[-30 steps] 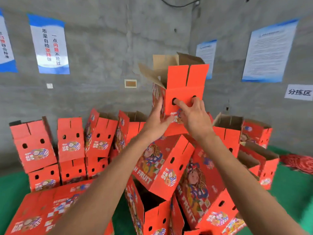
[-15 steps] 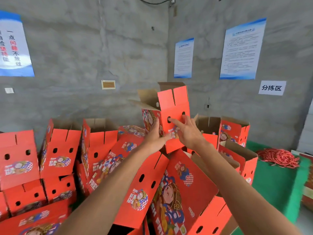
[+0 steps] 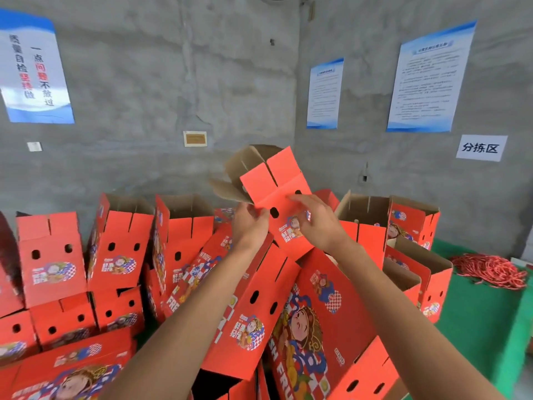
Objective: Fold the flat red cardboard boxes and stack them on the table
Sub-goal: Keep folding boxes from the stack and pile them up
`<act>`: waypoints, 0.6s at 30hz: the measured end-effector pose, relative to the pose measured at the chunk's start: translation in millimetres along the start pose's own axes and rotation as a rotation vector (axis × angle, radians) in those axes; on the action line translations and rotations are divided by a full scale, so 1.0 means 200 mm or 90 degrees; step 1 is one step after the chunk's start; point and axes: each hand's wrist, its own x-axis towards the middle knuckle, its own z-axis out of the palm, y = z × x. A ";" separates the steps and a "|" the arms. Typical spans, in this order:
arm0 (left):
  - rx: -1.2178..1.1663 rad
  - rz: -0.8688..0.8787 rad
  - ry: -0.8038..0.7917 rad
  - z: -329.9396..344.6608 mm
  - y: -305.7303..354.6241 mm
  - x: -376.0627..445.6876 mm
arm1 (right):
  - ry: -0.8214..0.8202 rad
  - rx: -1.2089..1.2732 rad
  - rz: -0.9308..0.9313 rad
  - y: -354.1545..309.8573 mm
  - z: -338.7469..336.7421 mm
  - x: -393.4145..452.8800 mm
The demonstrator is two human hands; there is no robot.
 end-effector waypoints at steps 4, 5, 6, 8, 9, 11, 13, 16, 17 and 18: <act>-0.026 -0.043 -0.080 -0.13 -0.04 -0.06 | 0.021 -0.021 0.040 -0.07 0.07 -0.04; -0.012 -0.053 -0.093 -0.16 -0.05 -0.07 | 0.045 -0.026 0.053 -0.10 0.08 -0.06; 0.001 -0.065 -0.106 -0.20 -0.05 -0.08 | 0.069 -0.023 0.065 -0.15 0.10 -0.07; 0.010 -0.083 -0.134 -0.31 -0.07 -0.11 | 0.109 0.009 0.057 -0.27 0.16 -0.12; 0.013 -0.082 -0.142 -0.37 -0.08 -0.13 | 0.125 0.033 0.029 -0.34 0.20 -0.14; 0.045 -0.058 -0.148 -0.55 -0.13 -0.18 | 0.142 0.082 -0.032 -0.50 0.32 -0.20; 0.103 -0.024 -0.136 -0.77 -0.22 -0.23 | 0.128 0.133 -0.064 -0.67 0.50 -0.27; 0.216 -0.011 -0.090 -1.15 -0.40 -0.33 | 0.043 0.182 -0.060 -0.89 0.87 -0.39; 0.235 -0.033 -0.070 -1.29 -0.48 -0.38 | -0.003 0.191 -0.038 -0.94 1.00 -0.44; 0.243 -0.060 -0.058 -1.42 -0.56 -0.43 | -0.051 0.205 -0.008 -0.99 1.13 -0.50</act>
